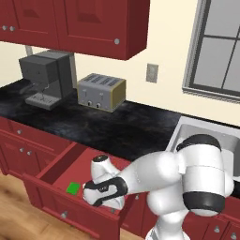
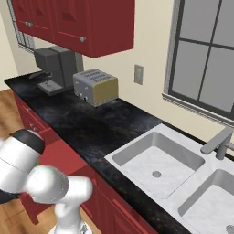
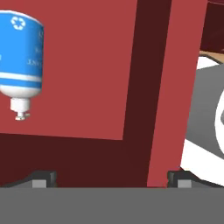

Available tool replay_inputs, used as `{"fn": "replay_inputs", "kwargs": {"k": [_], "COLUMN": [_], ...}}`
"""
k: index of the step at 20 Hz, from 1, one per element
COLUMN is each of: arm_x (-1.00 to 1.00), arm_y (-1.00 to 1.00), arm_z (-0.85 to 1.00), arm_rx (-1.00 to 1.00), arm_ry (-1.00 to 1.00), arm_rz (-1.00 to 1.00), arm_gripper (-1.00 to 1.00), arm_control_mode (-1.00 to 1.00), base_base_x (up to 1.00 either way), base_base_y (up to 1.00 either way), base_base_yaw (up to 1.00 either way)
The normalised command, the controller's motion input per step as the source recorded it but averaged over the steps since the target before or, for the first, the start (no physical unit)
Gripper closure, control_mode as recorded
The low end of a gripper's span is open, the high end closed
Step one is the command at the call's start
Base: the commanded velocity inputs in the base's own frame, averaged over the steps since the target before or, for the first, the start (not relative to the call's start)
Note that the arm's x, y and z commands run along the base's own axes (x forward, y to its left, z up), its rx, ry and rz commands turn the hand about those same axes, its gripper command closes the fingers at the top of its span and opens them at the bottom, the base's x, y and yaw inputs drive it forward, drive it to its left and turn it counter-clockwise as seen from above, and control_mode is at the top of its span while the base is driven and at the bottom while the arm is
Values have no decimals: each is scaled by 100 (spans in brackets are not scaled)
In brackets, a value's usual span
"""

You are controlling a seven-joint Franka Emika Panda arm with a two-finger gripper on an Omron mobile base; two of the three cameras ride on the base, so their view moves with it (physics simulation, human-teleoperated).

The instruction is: Restock the sink supplies by placing the sponge and soap dispenser on the counter and next to the sink. Make sure the soap dispenser is upright.

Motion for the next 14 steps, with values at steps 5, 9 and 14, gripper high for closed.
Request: {"fn": "replay_inputs", "kwargs": {"k": [5,9,14], "arm_x": [-100,-83,1], "arm_y": [67,84,49], "arm_z": [52,70,74], "arm_rx": [0,0,0], "arm_ry": [8,9,6], "arm_rz": [3,6,8], "arm_gripper": [-100,-100,-100], "arm_control_mode": [-100,-100,-100], "base_base_x": [0,0,0], "base_base_y": [0,0,0], "base_base_yaw": [0,0,0]}}
